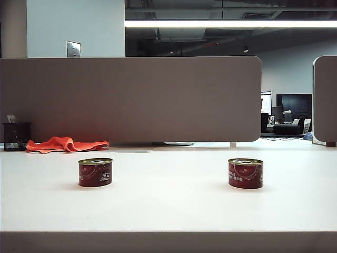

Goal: Stack a can of tomatoes on the right onto the can of tomatoes on the left.

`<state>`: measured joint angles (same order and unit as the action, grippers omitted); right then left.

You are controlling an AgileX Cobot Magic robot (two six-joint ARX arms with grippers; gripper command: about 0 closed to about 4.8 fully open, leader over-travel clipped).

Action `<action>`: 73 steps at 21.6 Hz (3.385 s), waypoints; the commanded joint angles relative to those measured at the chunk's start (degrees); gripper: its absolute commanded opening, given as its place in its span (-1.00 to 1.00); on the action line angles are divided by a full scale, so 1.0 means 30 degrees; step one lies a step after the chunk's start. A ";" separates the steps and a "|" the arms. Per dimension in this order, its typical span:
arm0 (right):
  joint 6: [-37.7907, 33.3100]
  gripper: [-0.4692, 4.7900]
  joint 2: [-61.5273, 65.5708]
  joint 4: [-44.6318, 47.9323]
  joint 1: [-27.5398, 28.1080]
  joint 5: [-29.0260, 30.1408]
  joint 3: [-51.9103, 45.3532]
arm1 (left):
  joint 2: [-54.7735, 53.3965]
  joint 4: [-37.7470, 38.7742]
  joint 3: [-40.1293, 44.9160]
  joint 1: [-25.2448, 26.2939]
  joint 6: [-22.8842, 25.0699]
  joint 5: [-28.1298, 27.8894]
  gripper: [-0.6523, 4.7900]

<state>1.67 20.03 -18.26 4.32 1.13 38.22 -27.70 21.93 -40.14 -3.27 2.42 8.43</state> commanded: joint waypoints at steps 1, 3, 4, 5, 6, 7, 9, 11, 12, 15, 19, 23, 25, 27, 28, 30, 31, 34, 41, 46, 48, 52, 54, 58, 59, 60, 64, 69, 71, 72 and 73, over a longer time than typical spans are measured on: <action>0.0109 -0.83 0.1377 0.0372 -0.0590 0.0058 0.1115 | -0.1297 0.0408 -0.1304 -0.0532 0.0131 0.0488 -0.78; 0.0102 -0.83 0.2820 0.0153 -0.1282 0.0168 0.2142 | -0.2368 0.0736 -0.2091 -0.1246 0.0211 0.0495 -0.78; 0.0102 -0.83 0.3155 0.0138 -0.1530 0.0175 0.2397 | -0.2637 0.0860 -0.2295 -0.1530 0.0262 0.0495 -0.78; 0.0102 -0.83 0.3504 0.0138 -0.1836 0.0160 0.2637 | -0.2871 0.1020 -0.2470 -0.1821 0.0466 0.0495 -0.78; 0.0102 -0.83 0.3847 0.0146 -0.2295 0.0095 0.2914 | -0.3162 0.1435 -0.2747 -0.2149 0.0845 0.0495 -0.78; 0.0109 -0.83 0.4080 0.0080 -0.2667 0.0073 0.3140 | -0.3453 0.1821 -0.2994 -0.2361 0.1151 0.0488 -0.78; 0.0131 -0.83 0.4794 -0.0350 -0.3300 0.0022 0.3687 | -0.4116 0.2725 -0.3585 -0.2776 0.1188 0.0495 -0.78; 0.0109 -0.83 0.5566 -0.1253 -0.3723 0.0029 0.4306 | -0.4969 0.3614 -0.4262 -0.3053 0.1180 0.0503 -0.78; 0.0102 -0.83 0.6127 -0.1916 -0.4014 0.0029 0.4758 | -0.5260 0.3861 -0.4503 -0.3177 0.1144 0.0510 -0.78; 0.0102 -0.83 0.7519 -0.3264 -0.5005 0.0000 0.5799 | -0.5996 0.4466 -0.5187 -0.3519 0.0976 0.0794 -0.78; 0.0080 -0.83 0.9530 -0.4452 -0.6717 -0.0838 0.7089 | -0.6761 0.5173 -0.6200 -0.3869 -0.0197 0.1515 -0.78; 0.0073 -0.72 1.2123 -0.5909 -0.7788 -0.1326 0.8335 | -0.6900 0.5107 -0.6768 -0.3934 -0.0328 0.1741 -0.78; -0.0066 -0.20 1.2954 -0.6404 -0.8000 -0.1326 0.8706 | -0.6900 0.5253 -0.6929 -0.3942 -0.0328 0.2441 -0.78; -0.0255 0.84 1.4200 -0.6564 -0.8451 -0.1311 0.9049 | -0.6900 0.5202 -0.7060 -0.3942 -0.0692 0.2863 -0.78; -0.0452 1.00 1.4987 -0.6499 -0.8626 -0.1253 0.9187 | -0.6907 0.5115 -0.7053 -0.3949 -0.0823 0.3038 -0.78; -0.0663 1.00 1.5861 -0.6419 -0.8808 -0.1246 0.9304 | -0.6951 0.5085 -0.7053 -0.3963 -0.0823 0.3279 -0.78; -0.0750 1.00 1.6247 -0.6397 -0.8830 -0.1209 0.9340 | -0.6980 0.5093 -0.7053 -0.3956 -0.0823 0.3271 -0.78; -0.1137 1.00 1.7588 -0.6317 -0.8881 -0.0998 0.9413 | -0.6980 0.5115 -0.7053 -0.3956 -0.0823 0.3279 -0.78; -0.1770 1.00 2.0531 -0.5537 -0.9005 -0.0670 0.9420 | -0.6980 0.5071 -0.7053 -0.3956 -0.0801 0.3781 -0.77; -0.3373 1.00 2.2666 -0.5224 -0.9041 -0.0211 0.9420 | -0.6987 0.5100 -0.7053 -0.3956 -0.0794 0.3781 -0.76; -0.3730 1.00 2.3176 -0.5362 -0.9041 0.0051 0.9420 | -0.6980 0.5100 -0.7053 -0.3949 -0.0794 0.3781 -0.76; -0.4291 1.00 2.4268 -0.5523 -0.9041 0.0036 0.9420 | -0.6980 0.5151 -0.7053 -0.3942 -0.0801 0.3781 -0.76; -0.4299 1.00 2.4633 -0.5508 -0.9041 0.0044 0.9420 | -0.6987 0.5260 -0.7053 -0.3942 -0.0801 0.3781 -0.76; -0.4299 1.00 2.5303 -0.5530 -0.9041 0.0036 0.9420 | -0.6994 0.5588 -0.7053 -0.3934 -0.0787 0.3774 -0.76; -0.4299 1.00 2.5434 -0.5552 -0.9041 0.0036 0.9420 | -0.6994 0.5617 -0.7053 -0.3934 -0.0787 0.3781 -0.76; -0.4350 1.00 2.5594 -0.5617 -0.9041 0.0044 0.9420 | -0.6994 0.5676 -0.7053 -0.3934 -0.0765 0.3781 -0.76; -0.4561 1.00 2.5798 -0.5727 -0.9056 0.0044 0.9420 | -0.6994 0.5807 -0.7053 -0.3934 -0.0729 0.3774 -0.76; -0.4583 1.00 2.5864 -0.5566 -0.9056 0.0044 0.9420 | -0.6994 0.5821 -0.7053 -0.3934 -0.0597 0.3774 -0.76; -0.4583 1.00 2.5879 -0.5748 -0.9056 0.0044 0.9420 | -0.6994 0.5821 -0.7053 -0.3934 -0.0597 0.3774 -0.77; -0.4583 0.86 2.5988 -0.5843 -0.9056 0.0044 0.9420 | -0.6994 0.5814 -0.7053 -0.3934 -0.0597 0.3774 -0.77; -0.4575 0.71 2.6104 -0.5858 -0.9056 0.0044 0.9420 | -0.6994 0.5814 -0.7053 -0.3934 -0.0597 0.3767 -0.76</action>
<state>-11.86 98.21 -35.68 -22.72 1.15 66.17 -48.77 39.83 -60.86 -15.09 0.36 19.40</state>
